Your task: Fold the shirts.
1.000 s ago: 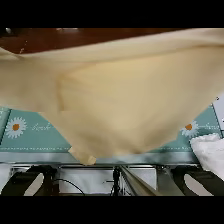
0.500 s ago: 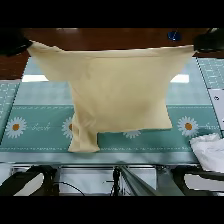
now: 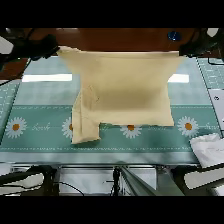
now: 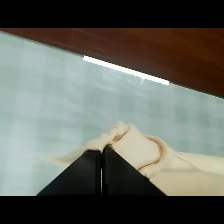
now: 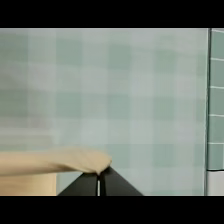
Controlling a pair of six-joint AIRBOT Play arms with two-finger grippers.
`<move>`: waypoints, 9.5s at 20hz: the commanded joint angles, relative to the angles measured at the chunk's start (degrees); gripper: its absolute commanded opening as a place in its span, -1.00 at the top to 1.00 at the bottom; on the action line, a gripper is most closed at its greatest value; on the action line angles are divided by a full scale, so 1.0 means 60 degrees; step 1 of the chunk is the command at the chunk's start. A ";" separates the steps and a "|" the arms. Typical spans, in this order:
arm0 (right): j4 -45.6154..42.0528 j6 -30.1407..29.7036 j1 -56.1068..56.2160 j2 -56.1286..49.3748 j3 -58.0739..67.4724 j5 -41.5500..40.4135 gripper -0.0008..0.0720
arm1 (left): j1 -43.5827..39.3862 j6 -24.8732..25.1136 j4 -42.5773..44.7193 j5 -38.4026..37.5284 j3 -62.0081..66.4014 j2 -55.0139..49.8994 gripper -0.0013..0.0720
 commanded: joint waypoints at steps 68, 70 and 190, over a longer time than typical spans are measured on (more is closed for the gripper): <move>0.6991 -0.3133 -0.6339 0.2029 -0.9173 0.2652 -0.30 | 0.1559 0.4200 -0.1982 -0.5235 -0.3876 -0.1100 0.89; 0.6991 -0.3133 -0.6320 0.2029 -0.9602 0.2167 -0.30 | 0.1559 0.4204 -0.1982 -0.5268 -0.3876 -0.1100 0.89; 0.5555 -0.1096 -0.2062 -0.0510 -0.1996 -0.3410 0.94 | 0.0211 0.2885 -0.2255 -0.0430 0.1818 -0.3348 0.89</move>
